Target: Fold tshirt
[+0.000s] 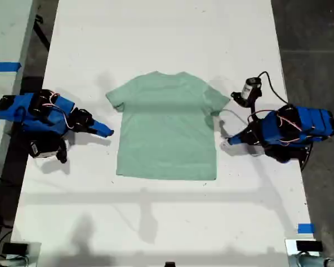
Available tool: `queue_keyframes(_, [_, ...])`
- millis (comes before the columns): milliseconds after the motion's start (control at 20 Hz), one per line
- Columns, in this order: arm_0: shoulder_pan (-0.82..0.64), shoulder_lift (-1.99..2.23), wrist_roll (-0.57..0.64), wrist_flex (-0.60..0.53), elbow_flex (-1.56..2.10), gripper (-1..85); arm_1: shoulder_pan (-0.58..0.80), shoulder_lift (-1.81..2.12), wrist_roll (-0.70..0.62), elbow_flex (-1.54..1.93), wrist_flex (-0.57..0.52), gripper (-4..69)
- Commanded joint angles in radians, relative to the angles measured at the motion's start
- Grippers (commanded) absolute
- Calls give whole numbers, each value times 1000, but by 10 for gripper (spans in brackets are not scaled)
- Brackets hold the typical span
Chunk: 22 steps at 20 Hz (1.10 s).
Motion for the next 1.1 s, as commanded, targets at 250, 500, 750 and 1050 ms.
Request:
queue_keyframes(250, [-35,107,18,5,5,1,26,12,637,-2,11,9])
queue_keyframes(500, [-74,107,18,8,-2,23,43,12,650,-2,11,-10])
queue_keyframes(750, [-124,69,69,-17,-127,1,32,-55,676,-202,81,-7])
queue_keyframes(1050, [-253,-680,212,98,-755,1,244,-650,396,-707,141,-7])
